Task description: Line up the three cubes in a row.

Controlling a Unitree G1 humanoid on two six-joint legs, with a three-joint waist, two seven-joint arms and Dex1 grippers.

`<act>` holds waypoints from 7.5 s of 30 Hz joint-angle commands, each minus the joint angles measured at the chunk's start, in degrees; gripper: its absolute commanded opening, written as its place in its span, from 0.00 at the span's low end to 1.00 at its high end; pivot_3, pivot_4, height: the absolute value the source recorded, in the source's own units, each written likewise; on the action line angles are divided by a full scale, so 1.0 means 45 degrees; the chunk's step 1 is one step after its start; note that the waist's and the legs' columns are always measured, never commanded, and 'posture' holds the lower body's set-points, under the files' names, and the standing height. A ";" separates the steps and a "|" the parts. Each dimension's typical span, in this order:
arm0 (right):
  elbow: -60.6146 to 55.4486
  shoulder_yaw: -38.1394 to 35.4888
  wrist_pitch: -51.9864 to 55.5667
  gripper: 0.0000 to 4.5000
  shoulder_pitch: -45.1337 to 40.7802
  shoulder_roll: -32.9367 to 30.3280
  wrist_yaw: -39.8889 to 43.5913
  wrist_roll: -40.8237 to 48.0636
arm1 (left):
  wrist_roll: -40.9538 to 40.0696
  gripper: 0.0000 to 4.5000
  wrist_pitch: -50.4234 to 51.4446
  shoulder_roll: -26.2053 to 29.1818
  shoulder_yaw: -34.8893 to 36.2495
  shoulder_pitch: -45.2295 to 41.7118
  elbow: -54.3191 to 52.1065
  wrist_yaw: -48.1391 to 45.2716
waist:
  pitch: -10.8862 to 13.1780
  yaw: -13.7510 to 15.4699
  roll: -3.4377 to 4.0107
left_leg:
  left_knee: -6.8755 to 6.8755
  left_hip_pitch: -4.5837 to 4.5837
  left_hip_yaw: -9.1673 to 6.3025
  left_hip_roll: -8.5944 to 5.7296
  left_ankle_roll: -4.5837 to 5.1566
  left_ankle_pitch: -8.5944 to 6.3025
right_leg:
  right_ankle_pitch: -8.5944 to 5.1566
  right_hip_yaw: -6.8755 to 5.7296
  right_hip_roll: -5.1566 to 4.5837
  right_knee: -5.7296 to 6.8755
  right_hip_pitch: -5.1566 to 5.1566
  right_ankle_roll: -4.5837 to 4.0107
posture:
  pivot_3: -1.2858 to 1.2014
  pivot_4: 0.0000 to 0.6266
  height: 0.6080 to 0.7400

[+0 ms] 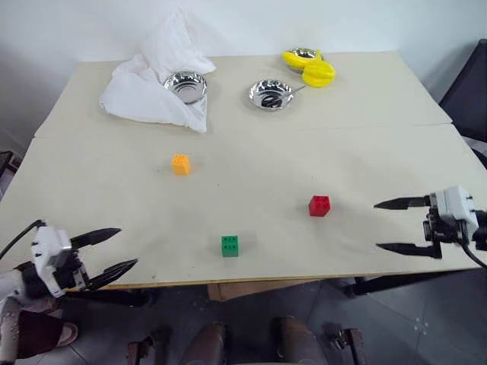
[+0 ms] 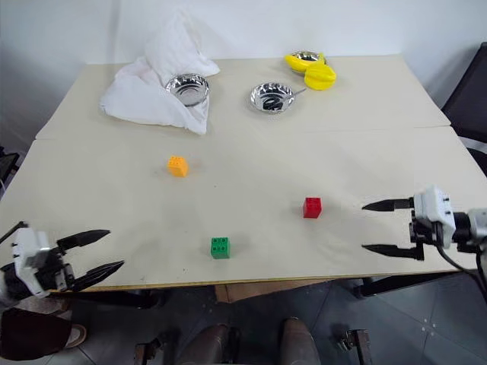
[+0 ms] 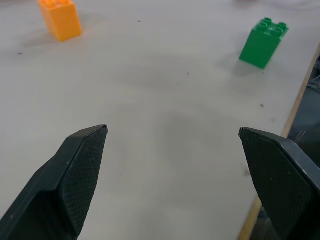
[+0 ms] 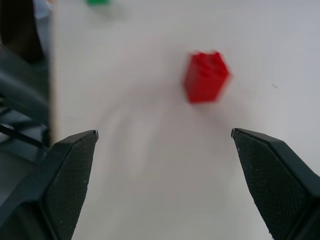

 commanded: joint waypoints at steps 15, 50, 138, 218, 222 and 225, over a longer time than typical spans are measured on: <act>-0.2896 -0.2384 0.1658 1.00 0.1256 0.1019 0.0298 -0.1141 | 0.2573 1.00 0.3516 -0.2178 -0.7866 -0.4422 -0.4101 0.2871 | -0.0002 0.0309 0.0002 | 0.0007 0.0001 0.0000 0.0000 0.0002 0.0000 | 0.0008 0.0007 0.0014 0.0050 -0.0020 0.0009 | 0.52 0.24 1.00; -0.5108 -0.6379 0.2421 1.00 0.5329 0.1830 -0.0505 -0.1787 | 0.6414 0.33 -0.3208 -0.7373 -1.0517 -1.5631 1.1236 0.0810 | 0.0051 0.0577 -0.0086 | 0.0112 -0.0031 0.0038 -0.0032 0.0030 -0.0008 | 0.0033 -0.0101 0.0066 0.0046 -0.0002 0.0058 | 0.52 0.24 1.00; -0.5217 -0.4256 0.3810 1.00 0.1147 0.4589 -0.2992 -0.2224 | 0.2458 0.99 0.7062 -0.3962 -0.3704 -0.7655 -0.1555 1.1331 | 0.0042 0.0251 -0.0085 | 0.0175 -0.0020 -0.0012 -0.0039 0.0042 -0.0044 | 0.0036 0.0032 0.0017 0.0166 -0.0017 0.0059 | 0.52 0.24 1.00; -0.8279 -0.6596 0.4978 1.00 0.5267 0.3816 -0.3432 -0.1673 | 0.6694 0.33 -0.5745 -0.4846 -0.7607 -1.6066 1.4996 -0.2255 | 0.0073 0.0354 -0.0140 | 0.0205 -0.0040 0.0006 -0.0056 0.0066 -0.0053 | 0.0043 -0.0054 0.0049 0.0170 -0.0038 0.0075 | 0.52 0.24 1.00; -0.8341 -0.6534 0.4988 1.00 0.5247 0.3855 -0.3496 -0.1700 | 0.6697 0.55 -0.5432 -0.4885 -0.7464 -1.6010 1.5038 -0.2219 | 0.0074 0.0353 -0.0140 | 0.0205 -0.0040 0.0005 -0.0060 0.0067 -0.0053 | 0.0043 -0.0053 0.0048 0.0170 -0.0038 0.0075 | 0.52 0.24 1.00; -0.8383 -0.6497 0.4993 1.00 0.5246 0.3897 -0.3531 -0.1716 | 0.6716 0.75 -0.5541 -0.4857 -0.7392 -1.5969 1.5011 -0.2033 | 0.0074 0.0345 -0.0140 | 0.0205 -0.0041 0.0005 -0.0059 0.0066 -0.0053 | 0.0043 -0.0053 0.0049 0.0170 -0.0038 0.0075 | 0.52 0.24 1.00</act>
